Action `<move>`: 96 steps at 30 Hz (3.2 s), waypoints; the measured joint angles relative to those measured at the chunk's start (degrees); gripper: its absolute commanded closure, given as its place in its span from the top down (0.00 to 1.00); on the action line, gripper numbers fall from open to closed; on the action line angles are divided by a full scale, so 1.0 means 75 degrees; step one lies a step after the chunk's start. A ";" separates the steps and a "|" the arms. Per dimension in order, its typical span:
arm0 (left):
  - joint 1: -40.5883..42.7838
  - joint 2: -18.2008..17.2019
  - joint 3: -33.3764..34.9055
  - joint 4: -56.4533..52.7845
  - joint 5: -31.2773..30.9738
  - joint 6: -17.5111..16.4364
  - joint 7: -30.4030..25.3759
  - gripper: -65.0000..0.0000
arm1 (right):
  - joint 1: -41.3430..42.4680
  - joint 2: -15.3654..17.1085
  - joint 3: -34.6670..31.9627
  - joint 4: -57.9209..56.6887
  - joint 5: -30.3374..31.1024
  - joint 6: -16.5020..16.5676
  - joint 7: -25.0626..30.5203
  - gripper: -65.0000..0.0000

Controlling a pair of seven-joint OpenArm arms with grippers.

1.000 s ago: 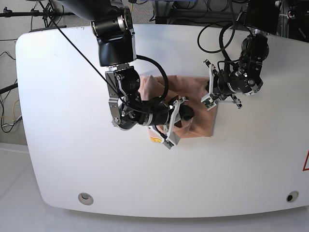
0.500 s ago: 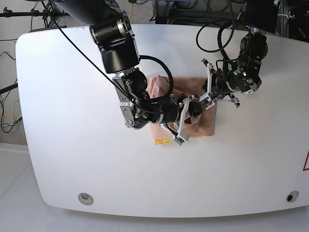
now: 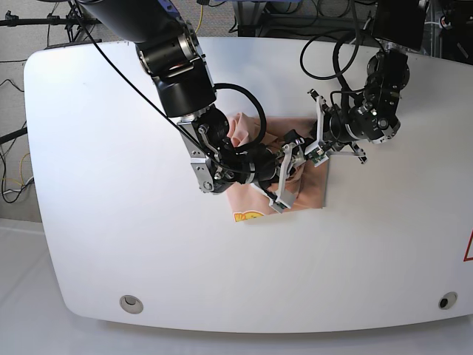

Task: Fold the T-shirt properly
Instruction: 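Grasp the shirt end with the right gripper and fold it toward the left gripper, then press the folded end down with the right gripper while the left gripper withdraws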

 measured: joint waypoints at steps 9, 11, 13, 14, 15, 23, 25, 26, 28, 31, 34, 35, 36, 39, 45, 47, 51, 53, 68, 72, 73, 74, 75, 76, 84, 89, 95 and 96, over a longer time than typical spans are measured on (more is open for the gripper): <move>0.0294 0.0070 -0.0705 0.0845 0.0085 -0.0131 0.0699 0.00 | 0.0090 -0.0026 0.0000 -0.0003 -0.0006 0.0006 -0.0038 0.66; 0.0251 0.0047 -0.0868 0.1014 0.0117 -0.0128 0.0796 0.00 | 0.0143 -0.0023 0.0003 -0.0003 -0.0003 0.0006 -0.0032 0.66; 0.0149 0.0023 -0.0962 0.1131 0.0119 -0.0128 0.0874 0.00 | 0.0204 -0.0026 0.0009 0.0000 0.0000 0.0006 -0.0026 0.66; 0.0070 0.0020 -0.1008 0.1172 0.0117 -0.0128 0.0898 0.00 | 0.0242 -0.0026 0.0009 0.0000 0.0003 0.0006 -0.0023 0.66; 0.0003 0.0017 -0.1043 0.1186 0.0119 -0.0128 0.0903 0.00 | 0.0256 -0.0026 0.0009 0.0003 0.0003 0.0006 -0.0020 0.66; -0.0184 0.0038 -0.1714 0.1192 0.0070 -0.0137 0.1408 0.00 | 0.0236 -0.0023 0.0015 0.0350 0.0003 0.0003 -0.0090 0.66; -0.0210 0.0017 -0.1918 0.1192 0.0096 -0.0134 0.1451 0.00 | 0.0256 -0.0026 0.0015 0.0425 0.0029 0.0000 -0.0082 0.66; -0.0233 0.0006 -0.2022 0.1192 0.0087 -0.0131 0.1448 0.00 | 0.0280 -0.0029 0.0015 0.0443 0.0032 0.0003 -0.0076 0.66; -0.0283 -0.0015 -0.2203 0.1192 0.0087 -0.0131 0.1440 0.00 | 0.0300 -0.0032 0.0015 0.0472 0.0029 0.0000 -0.0064 0.66; -0.0315 -0.0044 -0.2538 0.1192 0.0041 -0.0134 0.1416 0.00 | 0.0294 -0.0038 0.0015 0.0472 0.0029 0.0003 -0.0061 0.66; -0.0291 -0.0157 -0.2862 0.1192 0.0029 -0.0137 0.1413 0.00 | 0.0265 -0.0020 -0.0020 0.0472 0.0029 0.0003 -0.0067 0.66; -0.0274 -0.0204 -0.3005 0.1192 0.0050 -0.0134 0.1413 0.00 | 0.0256 -0.0009 -0.0020 0.0472 0.0026 0.0000 -0.0093 0.66; -0.0262 -0.0265 -0.3127 0.1192 0.0064 -0.0134 0.1416 0.00 | 0.0254 -0.0006 -0.0020 0.0472 0.0026 0.0000 -0.0085 0.66; -0.0251 -0.0458 -0.3334 0.1192 0.0096 -0.0131 0.1445 0.00 | 0.0254 -0.0012 -0.0020 0.0472 0.0026 0.0000 -0.0085 0.66; -0.0213 -0.0586 -0.3739 0.1189 0.0108 -0.0134 0.1411 0.00 | 0.0256 0.0003 -0.0265 0.0472 0.0020 -0.0020 -0.0026 0.66; -0.0119 -0.0627 -0.3818 0.1192 0.0061 -0.0134 0.1346 0.00 | 0.0256 0.0023 -0.0493 0.0472 0.0023 -0.0023 0.0026 0.66; 0.0061 -0.0670 -0.3902 0.1189 0.0099 -0.0131 0.1355 0.00 | 0.0236 -0.0003 -0.0764 0.0469 0.0152 -0.0015 0.0184 0.66; 0.0111 -0.0679 -0.3899 0.1174 0.0117 -0.0137 0.1437 0.00 | 0.0239 -0.0003 -0.0973 0.0469 0.0356 -0.0023 0.0318 0.66; 0.0251 -0.0676 -0.3882 0.1157 0.0085 -0.0134 0.1408 0.00 | 0.0469 -0.0003 -0.1708 0.0583 0.1443 -0.0026 0.0603 0.65; 0.0230 -0.0656 -0.3853 0.1157 0.0052 -0.0134 0.1349 0.00 | 0.0618 0.0032 -0.1632 0.1099 0.1469 -0.0029 0.0603 0.65; 0.0230 -0.0656 -0.3850 0.1157 0.0055 -0.0134 0.1352 0.00 | 0.0627 0.0023 -0.1574 0.1262 0.1460 -0.0029 0.0597 0.65; 0.0233 -0.0656 -0.3850 0.1157 0.0058 -0.0134 0.1355 0.00 | 0.0632 0.0006 -0.1478 0.1437 0.1472 -0.0026 0.0600 0.65; 0.0233 -0.0656 -0.3850 0.1157 0.0067 -0.0134 0.1364 0.00 | 0.0635 -0.0017 -0.1387 0.1582 0.1521 -0.0023 0.0603 0.65; 0.0233 -0.0656 -0.3838 0.1157 0.0085 -0.0134 0.1364 0.00 | 0.0635 -0.0041 -0.1268 0.1746 0.1577 -0.0023 0.0600 0.65; 0.0227 -0.0632 -0.3340 0.1157 0.0026 -0.0143 0.1343 0.00 | 0.0627 -0.0012 -0.0472 0.2311 0.1574 -0.0052 0.0187 0.65; 0.0233 -0.0490 -0.3308 0.1157 0.0090 -0.0131 0.1329 0.00 | 0.0484 0.0455 -0.0358 0.2340 0.1580 -0.0455 0.0137 0.65; 0.0248 -0.0265 -0.3281 0.1157 0.0111 -0.0134 0.1329 0.00 | 0.0140 0.1049 -0.0332 0.2267 0.1396 -0.0682 0.0125 0.65; 0.0251 -0.0233 -0.3281 0.1157 0.0111 -0.0134 0.1326 0.00 | 0.0087 0.1084 -0.0332 0.2264 0.1358 -0.0685 0.0154 0.65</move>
